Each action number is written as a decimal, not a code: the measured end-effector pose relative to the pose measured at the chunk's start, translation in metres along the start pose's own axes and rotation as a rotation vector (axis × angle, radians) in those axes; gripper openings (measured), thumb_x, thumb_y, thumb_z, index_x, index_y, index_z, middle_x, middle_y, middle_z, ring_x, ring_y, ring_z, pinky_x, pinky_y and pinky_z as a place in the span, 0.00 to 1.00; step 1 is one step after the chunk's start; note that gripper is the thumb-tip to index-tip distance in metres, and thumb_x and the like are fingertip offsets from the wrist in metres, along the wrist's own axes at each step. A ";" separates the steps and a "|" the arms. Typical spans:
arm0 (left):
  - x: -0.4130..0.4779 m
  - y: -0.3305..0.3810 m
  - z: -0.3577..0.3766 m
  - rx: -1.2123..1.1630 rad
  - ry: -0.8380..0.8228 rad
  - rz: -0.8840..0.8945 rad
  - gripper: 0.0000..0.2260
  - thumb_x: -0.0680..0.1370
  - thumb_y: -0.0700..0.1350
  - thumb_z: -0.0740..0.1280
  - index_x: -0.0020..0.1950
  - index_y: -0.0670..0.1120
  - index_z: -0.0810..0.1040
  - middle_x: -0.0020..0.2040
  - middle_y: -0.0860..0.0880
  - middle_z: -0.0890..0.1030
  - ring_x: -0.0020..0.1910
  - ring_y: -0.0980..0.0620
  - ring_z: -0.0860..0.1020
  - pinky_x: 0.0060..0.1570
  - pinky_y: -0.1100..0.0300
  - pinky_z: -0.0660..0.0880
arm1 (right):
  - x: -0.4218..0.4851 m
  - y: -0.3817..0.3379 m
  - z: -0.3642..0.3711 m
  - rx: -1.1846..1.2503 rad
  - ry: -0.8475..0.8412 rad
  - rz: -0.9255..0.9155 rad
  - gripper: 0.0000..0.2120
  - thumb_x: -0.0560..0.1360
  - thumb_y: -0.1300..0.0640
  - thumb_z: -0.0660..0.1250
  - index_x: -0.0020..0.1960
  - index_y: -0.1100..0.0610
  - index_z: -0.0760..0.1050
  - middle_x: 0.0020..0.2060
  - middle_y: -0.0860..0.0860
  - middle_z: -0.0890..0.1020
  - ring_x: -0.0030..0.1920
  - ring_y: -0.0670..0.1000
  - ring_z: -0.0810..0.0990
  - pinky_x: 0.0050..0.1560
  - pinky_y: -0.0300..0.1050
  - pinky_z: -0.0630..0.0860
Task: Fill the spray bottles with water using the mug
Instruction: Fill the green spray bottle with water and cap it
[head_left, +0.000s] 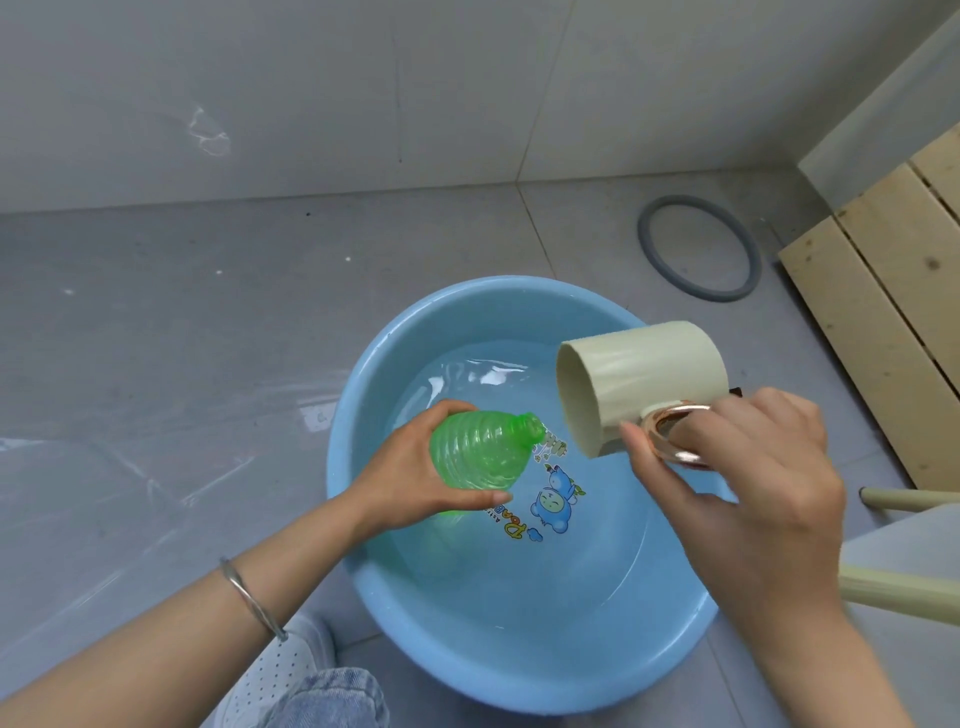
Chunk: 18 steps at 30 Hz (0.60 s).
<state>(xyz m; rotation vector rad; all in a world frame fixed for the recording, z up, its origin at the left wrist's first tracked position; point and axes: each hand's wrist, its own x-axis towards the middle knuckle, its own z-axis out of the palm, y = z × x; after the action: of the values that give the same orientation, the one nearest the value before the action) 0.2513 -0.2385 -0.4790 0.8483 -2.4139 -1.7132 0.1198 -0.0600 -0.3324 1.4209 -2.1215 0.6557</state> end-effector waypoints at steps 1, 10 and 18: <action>0.000 0.000 0.000 0.000 -0.001 0.001 0.36 0.54 0.69 0.77 0.58 0.64 0.71 0.55 0.66 0.77 0.57 0.64 0.75 0.59 0.63 0.72 | -0.004 0.005 0.003 0.030 -0.016 0.100 0.16 0.73 0.57 0.70 0.29 0.60 0.70 0.26 0.50 0.69 0.34 0.49 0.60 0.42 0.41 0.59; 0.001 -0.001 0.001 -0.001 0.006 0.014 0.37 0.54 0.70 0.77 0.59 0.61 0.72 0.56 0.65 0.77 0.58 0.63 0.75 0.62 0.59 0.72 | -0.065 0.048 0.049 0.147 -0.331 0.563 0.21 0.68 0.61 0.76 0.29 0.55 0.63 0.25 0.47 0.68 0.32 0.52 0.67 0.37 0.45 0.59; 0.001 -0.001 0.001 0.003 0.004 -0.002 0.36 0.53 0.70 0.77 0.58 0.62 0.72 0.55 0.65 0.78 0.57 0.62 0.76 0.61 0.58 0.73 | -0.086 0.052 0.061 0.108 -0.458 0.517 0.23 0.66 0.63 0.77 0.30 0.52 0.62 0.26 0.42 0.64 0.30 0.54 0.68 0.37 0.47 0.58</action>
<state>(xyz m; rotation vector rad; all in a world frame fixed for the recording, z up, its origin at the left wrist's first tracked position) 0.2507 -0.2380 -0.4801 0.8544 -2.4141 -1.7077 0.0912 -0.0212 -0.4398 1.1525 -2.9050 0.6843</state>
